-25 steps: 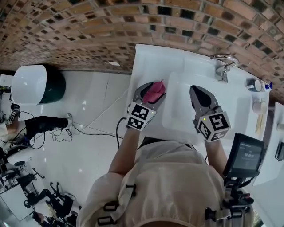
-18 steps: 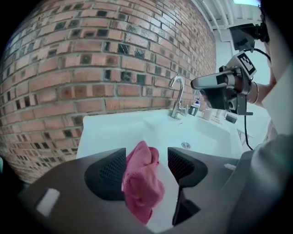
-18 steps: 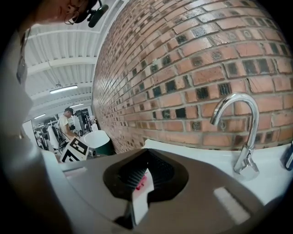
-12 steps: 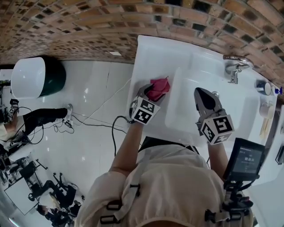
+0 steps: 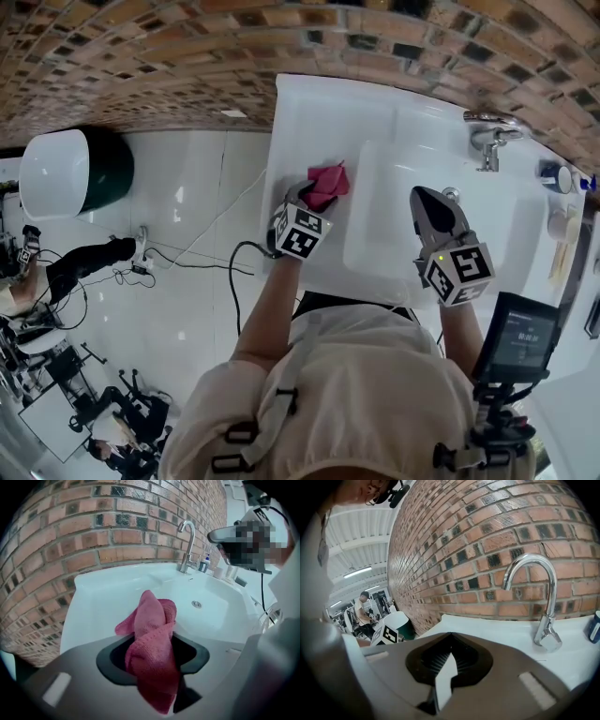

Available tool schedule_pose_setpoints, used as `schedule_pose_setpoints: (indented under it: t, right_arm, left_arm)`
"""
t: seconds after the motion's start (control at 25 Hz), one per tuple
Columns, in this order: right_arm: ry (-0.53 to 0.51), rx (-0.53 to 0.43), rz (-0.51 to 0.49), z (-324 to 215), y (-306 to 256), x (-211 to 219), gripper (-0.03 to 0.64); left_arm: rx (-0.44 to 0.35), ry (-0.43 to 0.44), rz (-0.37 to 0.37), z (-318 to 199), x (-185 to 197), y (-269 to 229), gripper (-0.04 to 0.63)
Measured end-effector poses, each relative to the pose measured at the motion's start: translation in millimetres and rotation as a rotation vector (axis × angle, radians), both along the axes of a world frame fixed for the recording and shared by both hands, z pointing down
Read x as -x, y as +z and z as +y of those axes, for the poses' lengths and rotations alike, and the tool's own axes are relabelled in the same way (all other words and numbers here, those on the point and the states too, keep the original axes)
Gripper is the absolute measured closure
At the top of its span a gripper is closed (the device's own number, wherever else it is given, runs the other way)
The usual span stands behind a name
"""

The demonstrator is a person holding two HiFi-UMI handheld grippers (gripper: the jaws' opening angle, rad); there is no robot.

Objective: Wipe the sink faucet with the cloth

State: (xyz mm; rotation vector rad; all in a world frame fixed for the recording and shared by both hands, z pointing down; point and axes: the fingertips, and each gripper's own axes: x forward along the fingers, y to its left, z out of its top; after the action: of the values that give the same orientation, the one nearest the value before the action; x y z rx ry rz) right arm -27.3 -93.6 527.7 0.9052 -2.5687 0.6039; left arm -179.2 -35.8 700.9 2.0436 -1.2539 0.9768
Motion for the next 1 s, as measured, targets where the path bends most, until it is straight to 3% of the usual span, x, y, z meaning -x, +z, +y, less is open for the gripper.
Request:
schedule_pose_setpoints:
  t: [0.04,0.24,0.36,0.6,0.8,1.0]
  right_arm:
    - [0.003,-0.002,0.000,0,-1,-2,0.630]
    - [0.014,-0.030,-0.003,-2,-14,-12,0.630]
    - [0.039,-0.050,-0.007,-4,-23,-23,0.630]
    - [0.102,-0.106,-0.023,-6,-52,-55,0.630]
    - [0.163,-0.158,-0.026,-15,-75,-89,0.630]
    - [0.210,-0.206,-0.035,-35,-97,-116,0.630]
  left_arm:
    - [0.007,-0.012,0.004,-1,2,0,0.414]
    - [0.020,-0.076,0.075,-13,1,-15,0.443]
    - [-0.060,-0.077,0.146,-32,-17,-45,0.446]
    - [-0.261,-0.020,0.208,-81,-67,-123,0.446]
    - [-0.380,0.076,0.292,-119,-128,-182,0.448]
    - [-0.469,0.179,0.313,-156,-187,-235,0.445]
